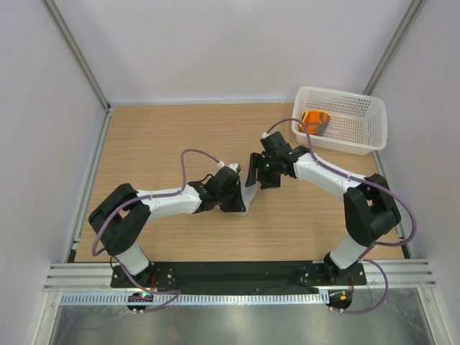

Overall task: Roll the towels
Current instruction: Roll the towel

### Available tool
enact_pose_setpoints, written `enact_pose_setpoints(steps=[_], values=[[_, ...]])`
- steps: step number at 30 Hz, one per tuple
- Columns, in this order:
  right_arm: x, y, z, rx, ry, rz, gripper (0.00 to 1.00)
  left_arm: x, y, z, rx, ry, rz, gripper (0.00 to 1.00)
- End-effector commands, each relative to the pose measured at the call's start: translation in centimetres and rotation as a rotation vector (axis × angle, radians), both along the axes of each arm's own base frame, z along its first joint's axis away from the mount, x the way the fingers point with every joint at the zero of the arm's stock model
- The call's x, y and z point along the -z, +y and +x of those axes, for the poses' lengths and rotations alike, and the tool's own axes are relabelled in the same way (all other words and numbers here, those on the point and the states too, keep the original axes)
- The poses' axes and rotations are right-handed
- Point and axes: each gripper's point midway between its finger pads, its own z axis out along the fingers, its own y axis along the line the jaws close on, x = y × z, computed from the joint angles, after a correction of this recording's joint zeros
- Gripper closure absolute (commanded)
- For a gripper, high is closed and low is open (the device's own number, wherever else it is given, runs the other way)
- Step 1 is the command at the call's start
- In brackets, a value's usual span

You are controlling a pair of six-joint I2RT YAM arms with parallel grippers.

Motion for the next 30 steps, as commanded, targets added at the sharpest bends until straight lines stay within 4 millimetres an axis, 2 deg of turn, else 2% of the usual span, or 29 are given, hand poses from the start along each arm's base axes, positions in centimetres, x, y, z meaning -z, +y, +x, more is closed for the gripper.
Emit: enact_pose_setpoints(steps=[1, 2, 3, 4, 5, 6, 11, 13, 15, 24, 30], values=[[-3.8, -1.1, 1.4, 0.019, -0.124, 0.013, 0.34, -2.9, -2.1, -0.3, 0.037, 0.097, -0.282, 1.0], [-5.0, -1.1, 1.9, 0.026, -0.172, 0.045, 0.34, -3.7, -2.6, 0.2, 0.036, 0.089, -0.356, 1.0], [-5.3, -0.9, 1.7, 0.02, -0.18, 0.072, 0.33, -4.0, -2.3, 0.5, 0.036, 0.124, -0.408, 1.0], [-4.7, -1.1, 1.1, 0.02, -0.168, 0.082, 0.33, -3.3, -1.8, 0.2, 0.022, 0.153, -0.424, 1.0], [-5.3, -0.6, 1.2, 0.012, -0.198, 0.118, 0.33, -3.8, -1.9, 0.8, -0.001, 0.162, -0.469, 1.0], [-5.2, -0.1, 0.8, -0.005, -0.185, 0.153, 0.33, -3.5, -1.5, 1.1, -0.014, 0.186, -0.477, 1.0], [-3.6, 2.0, -0.7, -0.042, -0.164, 0.325, 0.33, -3.3, -0.3, 1.6, -0.097, 0.252, -0.556, 1.0], [-2.2, 2.4, -1.5, -0.047, -0.136, 0.36, 0.33, -3.2, 0.5, 2.0, -0.136, 0.274, -0.591, 1.0], [-2.5, 3.3, -1.1, -0.065, -0.159, 0.421, 0.32, -3.0, 1.0, 2.0, -0.17, 0.315, -0.639, 1.0], [0.6, 4.4, -0.1, -0.047, -0.135, 0.468, 0.32, -0.3, 2.9, 2.3, -0.256, 0.429, -0.737, 1.0], [3.0, 4.8, 0.7, -0.025, -0.111, 0.456, 0.32, -0.5, 3.5, 3.1, -0.272, 0.456, -0.774, 1.0]])
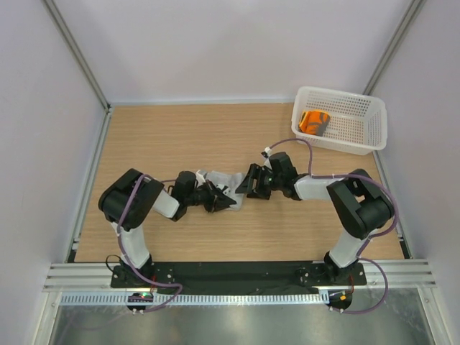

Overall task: Roll the towels
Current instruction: Roll the towel

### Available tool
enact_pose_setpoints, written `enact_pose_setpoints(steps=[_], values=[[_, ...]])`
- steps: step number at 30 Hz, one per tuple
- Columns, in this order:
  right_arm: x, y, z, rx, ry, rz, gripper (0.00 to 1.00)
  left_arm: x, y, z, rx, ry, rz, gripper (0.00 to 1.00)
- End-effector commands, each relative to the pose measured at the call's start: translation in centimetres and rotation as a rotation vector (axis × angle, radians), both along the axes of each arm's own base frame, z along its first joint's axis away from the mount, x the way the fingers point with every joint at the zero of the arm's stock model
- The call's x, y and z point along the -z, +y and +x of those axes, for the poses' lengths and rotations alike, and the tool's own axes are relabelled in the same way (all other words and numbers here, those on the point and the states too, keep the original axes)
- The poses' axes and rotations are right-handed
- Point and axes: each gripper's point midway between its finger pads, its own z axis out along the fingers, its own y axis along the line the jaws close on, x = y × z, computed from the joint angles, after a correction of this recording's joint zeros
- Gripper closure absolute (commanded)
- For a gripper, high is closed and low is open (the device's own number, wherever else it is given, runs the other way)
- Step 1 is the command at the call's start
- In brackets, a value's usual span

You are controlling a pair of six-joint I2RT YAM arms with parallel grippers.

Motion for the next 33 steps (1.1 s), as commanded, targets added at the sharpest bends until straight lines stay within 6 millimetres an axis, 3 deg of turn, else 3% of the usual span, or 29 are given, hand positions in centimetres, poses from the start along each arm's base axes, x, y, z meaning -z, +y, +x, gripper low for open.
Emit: enact_pose_setpoints(steps=[1, 11, 16, 18, 20, 21, 22, 24, 25, 26, 30, 31, 33], values=[[-0.6, 1.1, 1.5, 0.004, -0.057, 0.045, 0.32, -1.2, 0.2, 0.7, -0.001, -0.01, -0.063, 1.0], [1.1, 2.6, 2.1, -0.007, -0.048, 0.069, 0.54, -0.4, 0.1, 0.5, 0.073, 0.065, -0.104, 1.0], [0.8, 3.1, 2.1, -0.002, -0.041, 0.087, 0.83, -0.9, 0.0, 0.4, 0.095, 0.039, -0.107, 0.96], [0.7, 2.9, 2.2, 0.01, -0.036, 0.067, 0.9, -1.6, 0.1, 0.6, 0.095, 0.004, -0.093, 0.94], [0.5, 2.1, 2.0, 0.027, -0.015, 0.006, 0.94, -0.7, 0.6, 0.3, 0.13, -0.011, 0.002, 0.86], [0.1, 1.8, 2.5, 0.045, -0.025, -0.018, 0.95, -1.4, 0.8, 0.7, 0.131, -0.07, 0.051, 0.8], [0.6, 1.2, 1.8, 0.042, 0.008, -0.061, 0.96, -0.5, 1.6, 0.3, 0.139, -0.007, 0.144, 0.78], [0.1, 0.7, 1.6, 0.039, 0.005, -0.107, 0.98, -1.1, 2.8, 1.1, 0.163, -0.134, 0.281, 0.7], [0.3, 0.1, 1.2, 0.045, 0.036, -0.155, 0.98, -0.7, 3.8, 0.2, 0.18, -0.089, 0.347, 0.68], [0.4, -0.2, 1.0, 0.043, 0.043, -0.183, 0.99, -1.6, 3.9, 1.0, 0.2, -0.16, 0.384, 0.66], [0.1, -0.5, 0.4, 0.029, 0.077, -0.259, 0.99, -3.1, 5.3, 1.7, 0.201, -0.274, 0.594, 0.64], [-0.2, -0.3, 0.2, 0.018, 0.092, -0.28, 0.99, -3.0, 5.6, 1.0, 0.218, -0.273, 0.655, 0.63], [-0.4, -0.5, 0.2, 0.015, 0.1, -0.317, 0.99, -4.3, 5.1, 1.3, 0.206, -0.411, 0.804, 0.63]])
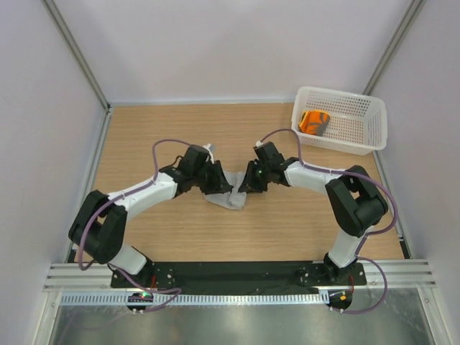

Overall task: Roll the towels
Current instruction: Roll the towel

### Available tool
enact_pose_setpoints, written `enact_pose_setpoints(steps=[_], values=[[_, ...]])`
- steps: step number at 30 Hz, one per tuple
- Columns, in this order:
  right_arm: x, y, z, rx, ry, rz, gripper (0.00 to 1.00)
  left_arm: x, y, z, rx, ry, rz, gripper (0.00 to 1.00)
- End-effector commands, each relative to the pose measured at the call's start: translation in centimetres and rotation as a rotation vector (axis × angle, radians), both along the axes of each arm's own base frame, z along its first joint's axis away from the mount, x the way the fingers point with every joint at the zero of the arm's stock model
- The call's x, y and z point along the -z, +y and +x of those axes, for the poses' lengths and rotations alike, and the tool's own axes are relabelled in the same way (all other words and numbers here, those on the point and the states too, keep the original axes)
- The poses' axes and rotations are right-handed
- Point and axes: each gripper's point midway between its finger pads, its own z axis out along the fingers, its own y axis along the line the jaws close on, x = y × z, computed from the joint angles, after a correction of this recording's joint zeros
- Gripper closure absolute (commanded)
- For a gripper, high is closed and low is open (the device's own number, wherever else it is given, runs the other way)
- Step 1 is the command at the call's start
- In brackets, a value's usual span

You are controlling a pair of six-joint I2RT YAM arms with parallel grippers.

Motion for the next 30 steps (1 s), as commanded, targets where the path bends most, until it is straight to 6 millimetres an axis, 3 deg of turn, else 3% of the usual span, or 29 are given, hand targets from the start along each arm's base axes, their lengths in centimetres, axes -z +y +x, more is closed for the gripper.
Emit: enact_pose_setpoints(steps=[1, 6, 10, 15, 21, 26, 30], values=[[-1.1, -0.9, -0.7, -0.022, 0.031, -0.124, 0.99, 0.9, 2.3, -2.4, 0.05, -0.124, 0.372, 0.63], [-2.3, -0.8, -0.9, -0.016, 0.061, -0.176, 0.99, -1.3, -0.9, -3.5, 0.06, -0.376, 0.517, 0.57], [-2.5, -0.5, -1.2, -0.019, 0.079, -0.186, 0.99, -0.8, -2.5, -3.8, 0.052, -0.425, 0.533, 0.52], [-2.2, -0.2, -1.7, -0.035, 0.092, -0.194, 0.99, 0.7, -3.1, -3.6, 0.045, -0.45, 0.611, 0.52], [-1.9, 0.0, -2.0, -0.043, 0.1, -0.199, 0.99, -0.3, -4.6, -3.8, 0.073, -0.548, 0.662, 0.49], [-1.7, 0.1, -1.9, -0.037, 0.105, -0.2, 0.99, -0.4, -6.1, -4.8, 0.121, -0.557, 0.604, 0.45], [-1.9, 0.2, -2.0, -0.04, 0.109, -0.19, 0.99, 0.6, -6.4, -4.8, 0.123, -0.557, 0.601, 0.32]])
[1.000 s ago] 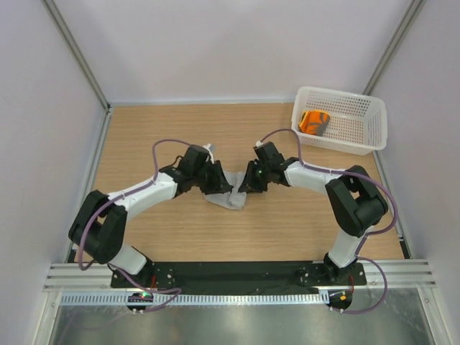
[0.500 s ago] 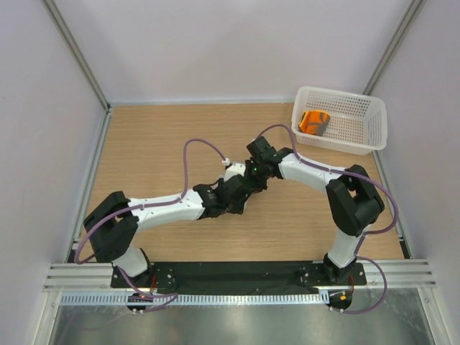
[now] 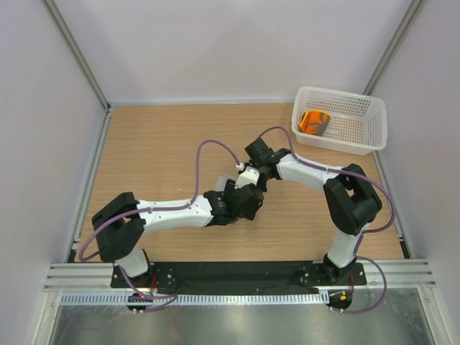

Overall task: Roll the towels
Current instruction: Roll the towel

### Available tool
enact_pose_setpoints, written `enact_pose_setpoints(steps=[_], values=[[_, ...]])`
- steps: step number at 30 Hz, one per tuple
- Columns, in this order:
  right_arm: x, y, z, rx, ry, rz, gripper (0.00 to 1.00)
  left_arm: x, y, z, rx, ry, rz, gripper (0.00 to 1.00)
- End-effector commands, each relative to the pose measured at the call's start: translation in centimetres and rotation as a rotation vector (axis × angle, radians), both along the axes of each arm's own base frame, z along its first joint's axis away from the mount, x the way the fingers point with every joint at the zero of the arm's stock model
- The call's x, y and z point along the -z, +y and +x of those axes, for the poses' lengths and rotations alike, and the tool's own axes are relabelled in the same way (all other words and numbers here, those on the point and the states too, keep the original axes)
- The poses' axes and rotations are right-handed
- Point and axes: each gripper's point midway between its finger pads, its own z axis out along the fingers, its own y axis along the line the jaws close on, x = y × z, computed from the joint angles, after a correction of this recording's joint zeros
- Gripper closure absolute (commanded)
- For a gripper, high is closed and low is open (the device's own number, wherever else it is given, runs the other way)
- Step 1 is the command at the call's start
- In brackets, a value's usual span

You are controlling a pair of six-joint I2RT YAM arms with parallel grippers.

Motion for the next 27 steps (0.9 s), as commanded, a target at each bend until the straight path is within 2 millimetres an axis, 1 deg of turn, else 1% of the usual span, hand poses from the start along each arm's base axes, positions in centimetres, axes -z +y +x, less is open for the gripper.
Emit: enact_pose_setpoints(steps=[1, 2, 4, 5, 8, 10, 14, 17, 18, 19, 21, 22, 23, 25, 26, 27], values=[[-1.2, 0.8, 0.3, -0.011, -0.012, 0.022, 0.99, -0.3, -0.7, 1.1, -0.021, -0.052, -0.023, 0.31], [-1.4, 0.8, 0.4, -0.01, -0.013, 0.021, 0.99, 0.8, -0.6, 1.2, -0.027, -0.043, 0.009, 0.3], [-1.8, 1.0, 0.4, -0.014, -0.018, 0.028, 0.99, 1.8, -0.7, 1.3, -0.03, -0.033, 0.03, 0.3], [-2.0, 1.0, 0.4, -0.015, -0.016, 0.033, 0.99, 2.8, -0.7, 1.3, -0.03, -0.024, 0.055, 0.32], [-2.2, 1.2, 0.1, -0.018, -0.001, 0.048, 0.99, 3.8, -1.0, 1.2, -0.026, -0.008, 0.076, 0.35], [-2.4, 1.6, -0.1, -0.017, 0.008, 0.069, 0.99, 3.6, -1.1, 1.4, -0.04, -0.017, 0.072, 0.37], [-2.5, 2.5, -0.5, -0.014, 0.045, 0.128, 0.99, 4.3, 0.0, 1.6, -0.094, -0.02, 0.109, 0.42], [-2.5, 3.6, -1.2, -0.016, 0.095, 0.196, 0.99, 4.4, 0.4, 1.9, -0.125, -0.034, 0.124, 0.48], [-2.4, 3.9, -1.5, -0.017, 0.112, 0.213, 0.99, 4.4, 0.6, 2.0, -0.137, -0.039, 0.125, 0.48], [-2.7, 4.4, -2.0, -0.029, 0.14, 0.254, 0.99, 4.2, 0.8, 2.1, -0.148, -0.05, 0.127, 0.48], [-2.6, 4.7, -2.4, -0.018, 0.166, 0.281, 0.99, 4.2, 1.0, 2.2, -0.163, -0.056, 0.125, 0.46], [-2.7, 4.8, -2.5, -0.014, 0.169, 0.292, 0.99, 4.0, 1.0, 2.2, -0.164, -0.059, 0.121, 0.43], [-2.6, 4.8, -2.8, -0.019, 0.175, 0.302, 0.99, 4.0, 1.0, 2.3, -0.165, -0.061, 0.119, 0.38], [-2.7, 4.8, -2.9, -0.013, 0.186, 0.309, 0.99, 4.0, 1.1, 2.3, -0.169, -0.065, 0.119, 0.36], [-2.8, 5.0, -3.2, -0.017, 0.198, 0.325, 0.99, 4.1, 1.2, 2.3, -0.169, -0.067, 0.124, 0.31], [-2.8, 5.1, -3.3, -0.017, 0.202, 0.333, 0.99, 4.0, 1.1, 2.4, -0.169, -0.07, 0.122, 0.3]])
